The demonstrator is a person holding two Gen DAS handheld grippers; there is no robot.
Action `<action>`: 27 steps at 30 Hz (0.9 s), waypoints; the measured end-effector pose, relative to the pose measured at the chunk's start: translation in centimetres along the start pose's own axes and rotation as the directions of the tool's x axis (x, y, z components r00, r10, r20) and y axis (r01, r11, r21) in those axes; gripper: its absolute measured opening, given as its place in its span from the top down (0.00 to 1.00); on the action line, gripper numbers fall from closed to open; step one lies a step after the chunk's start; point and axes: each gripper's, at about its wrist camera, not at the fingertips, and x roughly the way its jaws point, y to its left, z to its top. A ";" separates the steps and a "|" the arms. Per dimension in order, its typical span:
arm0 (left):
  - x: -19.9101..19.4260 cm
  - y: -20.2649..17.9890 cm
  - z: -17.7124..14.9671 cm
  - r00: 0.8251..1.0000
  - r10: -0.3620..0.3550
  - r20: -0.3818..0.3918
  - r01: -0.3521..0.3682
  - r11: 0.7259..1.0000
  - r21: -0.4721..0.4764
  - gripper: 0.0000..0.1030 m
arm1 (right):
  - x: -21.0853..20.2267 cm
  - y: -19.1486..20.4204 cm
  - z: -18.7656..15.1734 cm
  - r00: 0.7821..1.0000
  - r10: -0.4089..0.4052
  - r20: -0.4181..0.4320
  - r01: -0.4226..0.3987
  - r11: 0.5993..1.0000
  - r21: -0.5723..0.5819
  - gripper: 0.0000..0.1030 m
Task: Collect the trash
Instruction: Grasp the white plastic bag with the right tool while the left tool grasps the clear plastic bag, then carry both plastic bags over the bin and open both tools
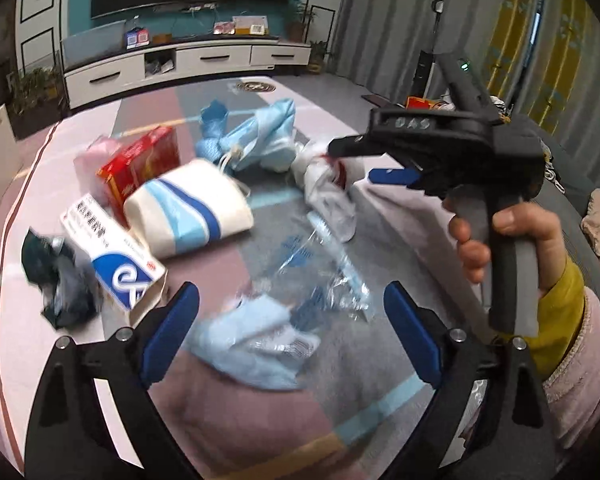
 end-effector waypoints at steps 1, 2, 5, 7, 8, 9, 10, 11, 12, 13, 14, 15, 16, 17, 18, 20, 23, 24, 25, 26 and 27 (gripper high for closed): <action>0.3 -0.2 0.2 1.000 -0.005 -0.005 0.005 1.000 0.009 0.09 | 0.2 0.1 0.1 1.000 -0.001 0.000 0.001 1.000 -0.002 0.29; 0.7 -0.3 0.3 1.000 -0.008 -0.014 0.009 1.000 0.017 0.09 | 0.5 0.2 0.1 1.000 0.000 -0.003 0.000 1.000 -0.006 0.29; 2.8 -0.9 0.2 0.997 0.003 -0.081 0.001 0.999 0.051 0.09 | 1.3 0.6 0.0 1.000 0.007 -0.021 -0.007 1.000 -0.008 0.29; 3.9 -1.1 -0.3 0.991 0.023 -0.129 -0.015 0.998 0.059 0.12 | 1.6 0.7 -0.1 1.000 0.002 -0.024 -0.002 1.000 -0.018 0.29; 4.1 -1.1 -0.4 0.989 0.034 -0.141 -0.025 0.998 0.063 0.19 | 1.6 0.8 -0.1 1.000 0.002 -0.025 -0.003 1.000 -0.023 0.30; 4.4 -1.1 -0.6 0.987 0.044 -0.152 -0.034 0.997 0.067 0.24 | 1.6 0.9 -0.1 1.000 0.006 -0.026 -0.006 1.000 -0.031 0.33; 4.5 -1.0 -0.8 0.986 0.045 -0.158 -0.035 0.997 0.066 0.26 | 1.7 1.0 0.0 0.999 0.008 -0.033 -0.009 0.999 -0.038 0.42; 4.3 -1.0 -0.9 0.987 0.041 -0.156 -0.031 0.998 0.062 0.28 | 1.7 1.0 -0.1 0.999 0.012 -0.038 -0.014 0.999 -0.041 0.50; 4.2 -1.0 -1.0 0.988 0.036 -0.153 -0.027 0.998 0.059 0.30 | 1.6 0.9 -0.1 0.999 0.017 -0.046 -0.019 0.999 -0.043 0.55; 4.0 -1.1 -1.0 0.988 0.031 -0.149 -0.022 0.998 0.060 0.37 | 1.6 0.9 -0.1 0.999 0.016 -0.051 -0.018 0.999 -0.045 0.62; 3.8 -1.1 -1.1 0.989 0.023 -0.146 -0.014 0.998 0.061 0.48 | 1.5 0.8 -0.2 0.999 0.013 -0.052 -0.015 0.999 -0.047 0.68; 3.7 -1.2 -1.2 0.989 0.007 -0.150 0.001 0.999 0.054 0.53 | 1.4 0.8 -0.2 0.999 0.008 -0.052 -0.011 0.999 -0.052 0.70; 3.7 -1.2 -1.3 0.989 0.003 -0.149 0.004 0.999 0.050 0.55 | 1.1 0.7 -0.3 0.999 0.004 -0.053 -0.007 0.998 -0.055 0.73; 3.6 -1.2 -1.4 0.989 0.004 -0.148 0.004 0.999 0.050 0.58 | 0.9 0.7 -0.4 0.999 0.004 -0.053 -0.007 0.998 -0.057 0.76; 3.5 -1.2 -1.5 0.989 -0.004 -0.146 0.010 0.999 0.042 0.59 | 0.6 0.7 -0.5 0.999 0.004 -0.052 -0.007 0.998 -0.061 0.76; 3.2 -0.8 -1.5 0.990 -0.016 -0.137 0.019 1.000 0.018 0.63 | -0.1 0.4 -0.7 0.999 0.000 -0.048 -0.003 0.998 -0.064 0.79; 2.8 -0.5 -1.4 0.992 -0.044 -0.117 0.041 0.999 -0.030 0.72 | -1.6 -0.4 -0.9 0.999 0.002 -0.038 -0.005 0.998 -0.056 0.79; 2.7 -0.4 -1.4 0.992 -0.053 -0.111 0.048 0.998 -0.045 0.72 | -2.1 -0.6 -1.0 0.999 0.002 -0.037 -0.004 0.998 -0.055 0.79; 2.6 -0.4 -1.3 0.993 -0.059 -0.105 0.053 0.997 -0.058 0.73 | -2.6 -0.9 -1.1 0.999 0.003 -0.036 -0.005 0.998 -0.057 0.79; 2.6 -0.4 -1.2 0.993 -0.071 -0.097 0.064 0.995 -0.072 0.74 | -3.1 -1.2 -1.2 0.999 0.002 -0.036 -0.004 0.998 -0.058 0.79; 2.4 -0.5 -1.1 0.992 -0.089 -0.088 0.081 0.993 -0.085 0.74 | -3.5 -1.5 -1.3 0.999 0.001 -0.033 -0.003 0.998 -0.059 0.79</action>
